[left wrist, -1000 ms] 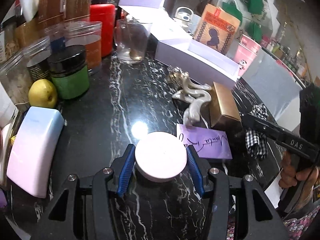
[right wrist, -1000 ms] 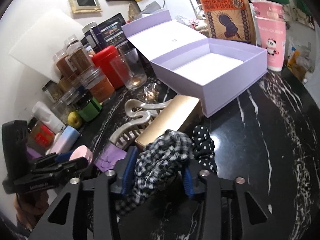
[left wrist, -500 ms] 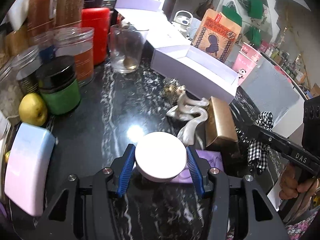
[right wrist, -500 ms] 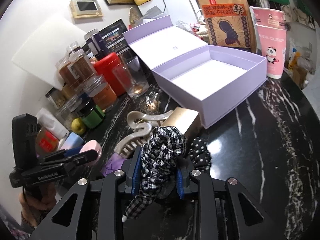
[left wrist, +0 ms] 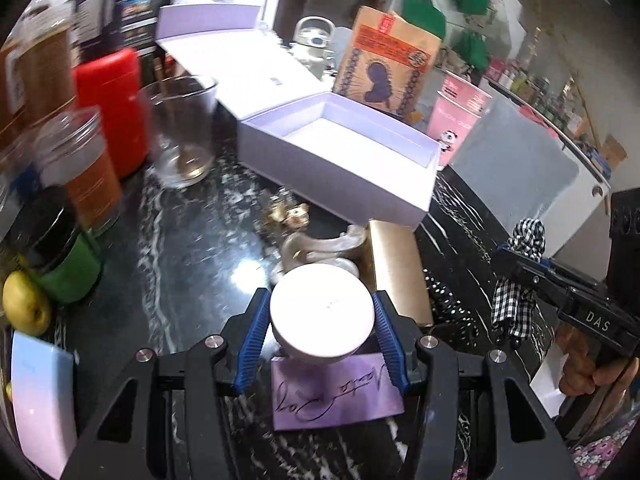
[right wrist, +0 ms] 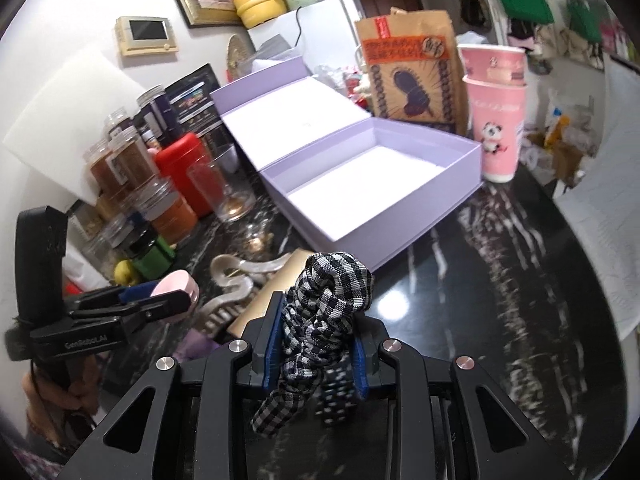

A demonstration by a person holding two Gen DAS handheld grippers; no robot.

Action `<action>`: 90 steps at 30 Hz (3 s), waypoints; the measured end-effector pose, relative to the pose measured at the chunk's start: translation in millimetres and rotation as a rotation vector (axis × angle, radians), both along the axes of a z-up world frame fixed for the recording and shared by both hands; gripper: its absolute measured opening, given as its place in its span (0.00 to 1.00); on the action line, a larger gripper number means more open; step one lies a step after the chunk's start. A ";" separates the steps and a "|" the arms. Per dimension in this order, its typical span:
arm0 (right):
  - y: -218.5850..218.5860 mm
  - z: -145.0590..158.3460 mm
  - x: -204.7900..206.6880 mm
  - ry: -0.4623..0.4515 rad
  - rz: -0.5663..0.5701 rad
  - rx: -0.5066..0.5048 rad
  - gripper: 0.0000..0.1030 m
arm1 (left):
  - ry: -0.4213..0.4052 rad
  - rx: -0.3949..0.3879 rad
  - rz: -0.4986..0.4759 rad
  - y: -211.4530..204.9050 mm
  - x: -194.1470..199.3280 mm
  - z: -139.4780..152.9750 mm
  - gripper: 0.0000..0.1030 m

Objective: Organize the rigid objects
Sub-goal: 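Carry the pink compact and checkered scrunchie over the open lavender box with both tools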

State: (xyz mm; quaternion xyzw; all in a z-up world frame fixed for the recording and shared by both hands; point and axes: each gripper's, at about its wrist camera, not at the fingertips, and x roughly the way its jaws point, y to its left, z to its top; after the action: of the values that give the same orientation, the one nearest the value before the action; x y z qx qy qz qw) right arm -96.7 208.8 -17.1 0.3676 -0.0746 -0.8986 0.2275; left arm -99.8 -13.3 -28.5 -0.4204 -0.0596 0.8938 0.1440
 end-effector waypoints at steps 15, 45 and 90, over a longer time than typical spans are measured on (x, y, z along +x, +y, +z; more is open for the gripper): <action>20.7 14.0 -25.1 0.032 -0.009 0.047 0.28 | 0.044 -0.018 -0.090 38.7 -42.7 25.3 0.50; 5.3 58.9 -125.8 0.147 0.040 0.177 0.28 | 0.131 -0.096 -0.113 65.9 -155.0 69.9 0.50; -14.7 16.5 -247.1 0.085 0.000 0.306 0.28 | 0.080 -0.180 -0.148 94.1 -272.7 24.2 0.50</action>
State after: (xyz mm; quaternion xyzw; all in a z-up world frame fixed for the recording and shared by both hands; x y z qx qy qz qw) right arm -343.8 194.1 -0.6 0.3594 0.0727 -0.9143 0.1717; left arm -372.6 80.8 -4.3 -0.3988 0.0577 0.8987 0.1734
